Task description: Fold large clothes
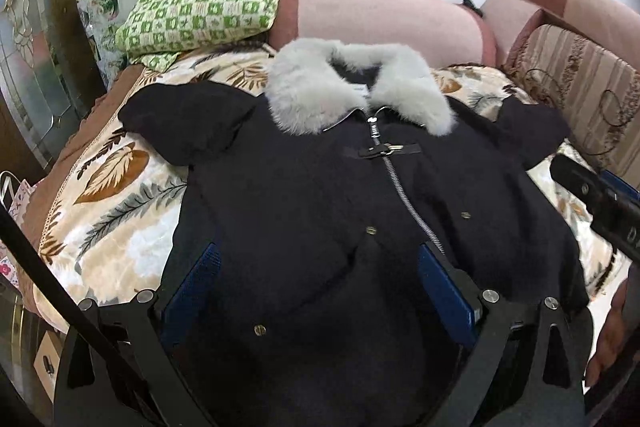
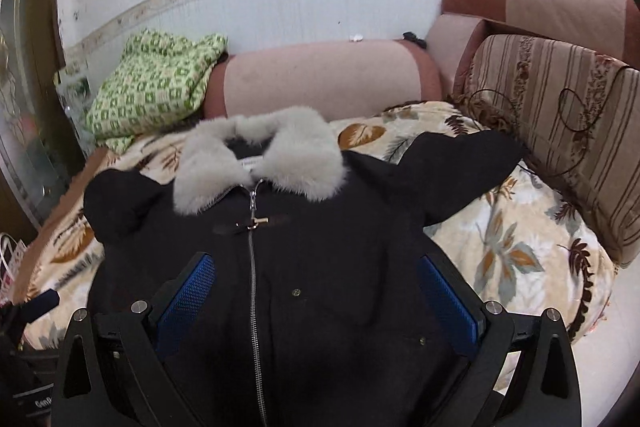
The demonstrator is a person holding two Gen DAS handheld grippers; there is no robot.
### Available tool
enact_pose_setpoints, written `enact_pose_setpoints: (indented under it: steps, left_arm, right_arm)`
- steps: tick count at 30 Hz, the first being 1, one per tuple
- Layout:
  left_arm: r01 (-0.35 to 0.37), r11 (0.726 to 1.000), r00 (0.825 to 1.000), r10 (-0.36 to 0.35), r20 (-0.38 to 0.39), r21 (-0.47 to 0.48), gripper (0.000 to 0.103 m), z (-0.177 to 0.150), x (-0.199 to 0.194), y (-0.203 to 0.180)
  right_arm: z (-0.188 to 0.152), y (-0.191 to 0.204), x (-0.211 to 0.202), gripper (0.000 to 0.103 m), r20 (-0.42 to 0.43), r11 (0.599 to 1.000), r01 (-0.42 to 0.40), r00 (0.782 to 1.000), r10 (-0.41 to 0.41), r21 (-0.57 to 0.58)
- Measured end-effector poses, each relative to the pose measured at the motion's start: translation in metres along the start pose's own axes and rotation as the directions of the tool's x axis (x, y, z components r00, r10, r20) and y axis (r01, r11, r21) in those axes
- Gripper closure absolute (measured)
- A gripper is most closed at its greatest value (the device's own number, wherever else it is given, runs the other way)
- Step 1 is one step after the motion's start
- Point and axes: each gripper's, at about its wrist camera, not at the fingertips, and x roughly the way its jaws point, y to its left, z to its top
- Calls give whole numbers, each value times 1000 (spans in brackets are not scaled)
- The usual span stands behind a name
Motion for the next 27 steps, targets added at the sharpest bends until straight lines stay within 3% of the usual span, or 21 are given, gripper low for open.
enact_pose_setpoints:
  steps: [11, 27]
  left_arm:
    - [-42, 998, 997, 39, -74, -37, 5, 4, 48, 22]
    - [-93, 990, 994, 85, -74, -110, 5, 12, 70, 67]
  right_arm:
    - [-19, 19, 65, 1, -157, 999, -4, 988, -3, -47]
    - [-18, 54, 100, 1, -211, 991, -12, 977, -16, -130]
